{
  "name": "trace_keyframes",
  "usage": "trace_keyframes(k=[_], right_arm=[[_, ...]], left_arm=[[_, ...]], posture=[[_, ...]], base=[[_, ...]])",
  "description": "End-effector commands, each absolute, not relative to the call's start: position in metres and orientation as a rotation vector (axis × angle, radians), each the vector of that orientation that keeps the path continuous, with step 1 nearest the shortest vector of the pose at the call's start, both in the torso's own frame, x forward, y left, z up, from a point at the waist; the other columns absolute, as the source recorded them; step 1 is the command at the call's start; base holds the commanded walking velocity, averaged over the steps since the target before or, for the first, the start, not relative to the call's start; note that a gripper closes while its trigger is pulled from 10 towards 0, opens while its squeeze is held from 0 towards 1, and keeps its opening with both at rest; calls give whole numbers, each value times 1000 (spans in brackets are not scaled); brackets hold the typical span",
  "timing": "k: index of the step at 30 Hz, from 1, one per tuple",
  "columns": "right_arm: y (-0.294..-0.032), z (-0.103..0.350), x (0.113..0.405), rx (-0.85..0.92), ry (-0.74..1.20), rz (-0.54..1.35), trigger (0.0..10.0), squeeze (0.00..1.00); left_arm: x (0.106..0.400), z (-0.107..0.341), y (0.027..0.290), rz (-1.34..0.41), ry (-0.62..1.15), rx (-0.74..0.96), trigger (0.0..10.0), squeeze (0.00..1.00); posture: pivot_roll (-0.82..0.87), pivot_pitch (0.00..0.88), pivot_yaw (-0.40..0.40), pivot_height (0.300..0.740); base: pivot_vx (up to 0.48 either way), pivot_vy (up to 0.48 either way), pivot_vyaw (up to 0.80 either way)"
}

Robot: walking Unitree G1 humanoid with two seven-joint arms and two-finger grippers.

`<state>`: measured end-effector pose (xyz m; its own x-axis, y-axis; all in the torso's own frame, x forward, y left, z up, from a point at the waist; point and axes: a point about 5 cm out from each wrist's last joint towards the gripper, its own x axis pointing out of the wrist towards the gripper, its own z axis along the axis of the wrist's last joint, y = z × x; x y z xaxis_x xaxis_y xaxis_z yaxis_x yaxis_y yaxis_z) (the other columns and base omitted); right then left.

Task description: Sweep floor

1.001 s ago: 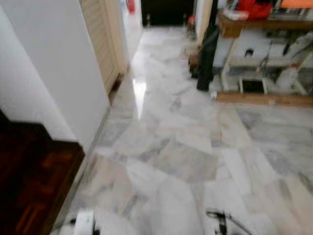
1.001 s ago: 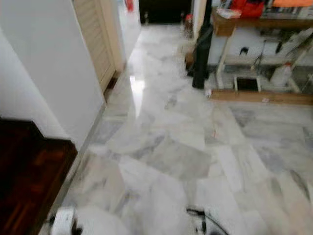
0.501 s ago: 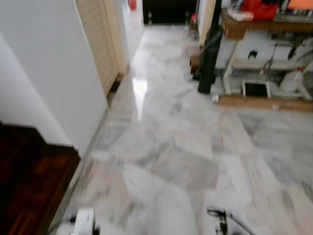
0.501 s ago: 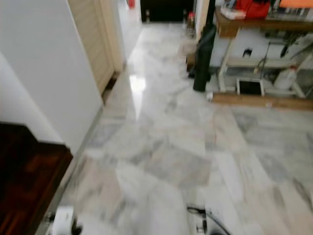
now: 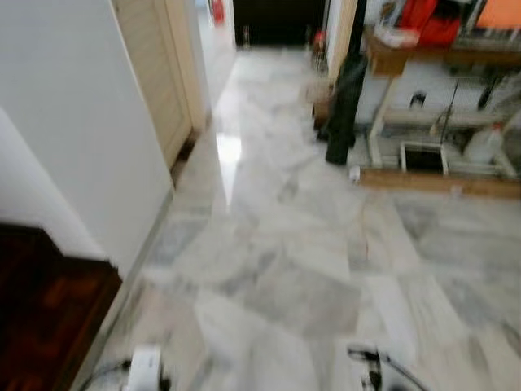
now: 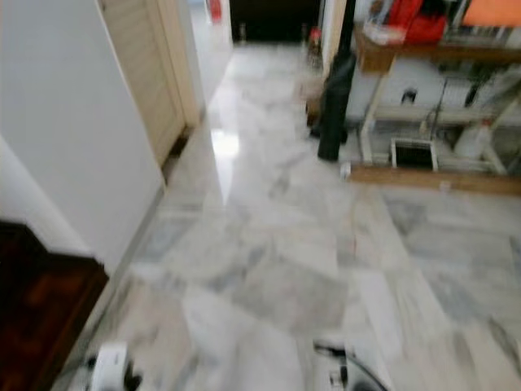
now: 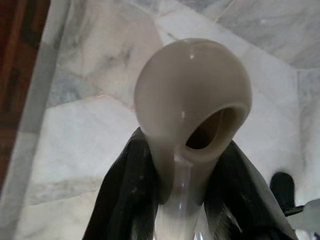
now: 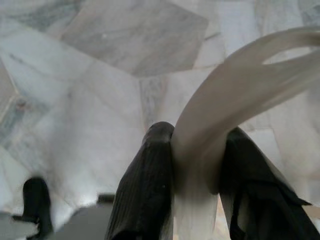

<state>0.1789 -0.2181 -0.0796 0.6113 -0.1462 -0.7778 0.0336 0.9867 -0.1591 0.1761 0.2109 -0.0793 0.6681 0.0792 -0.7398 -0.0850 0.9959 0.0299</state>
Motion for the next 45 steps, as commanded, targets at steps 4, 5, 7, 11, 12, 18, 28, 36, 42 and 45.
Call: trace_keyframes(k=[4, 5, 7, 11, 12, 18, 28, 36, 42, 45], right_arm=[[-222, -79, 178, -126, 909, -121, 10000, 0], [-222, -79, 178, -126, 909, -121, 10000, 0], [-222, -80, 177, -124, 912, -123, 10000, 0], [-221, -79, 178, -123, 908, -123, 10000, 0], [-221, -79, 178, -122, 906, -124, 10000, 0], [-221, -79, 178, -120, 904, -124, 10000, 0], [-221, -80, 177, -108, 917, -133, 10000, 0], [-222, -80, 177, -120, 916, -133, 10000, 0], [-221, -80, 177, -121, 917, -134, 10000, 0], [-221, -80, 177, -121, 917, -132, 10000, 0]], left_arm=[[178, -79, 207, 84, 832, -16, 10000, 0], [178, -79, 207, 84, 832, -16, 10000, 0], [178, -79, 208, 83, 832, -15, 10000, 0], [179, -79, 208, 81, 825, -15, 10000, 0], [180, -78, 207, 78, 817, -18, 10000, 0], [181, -77, 206, 77, 807, -25, 10000, 0], [180, -78, 206, 76, 818, -19, 10000, 0], [179, -79, 206, 80, 822, -23, 10000, 0], [179, -78, 208, 82, 820, -21, 10000, 0], [179, -78, 208, 78, 819, -17, 10000, 0]], posture=[[-139, 0, 35, 740], [-139, 0, 35, 740], [-141, 0, 38, 740], [-141, 0, 39, 740], [-141, 0, 39, 740], [-140, 0, 40, 740], [-139, 0, 39, 740], [-137, 0, 40, 740], [-134, 0, 42, 740], [-133, 0, 45, 740]], base=[[253, 0, 0], [251, 0, 0], [251, 0, 0], [127, 0, 0], [0, 0, 0], [0, 0, 0], [0, 0, -473], [0, 0, -782], [0, 423, -775], [0, 212, -775]])
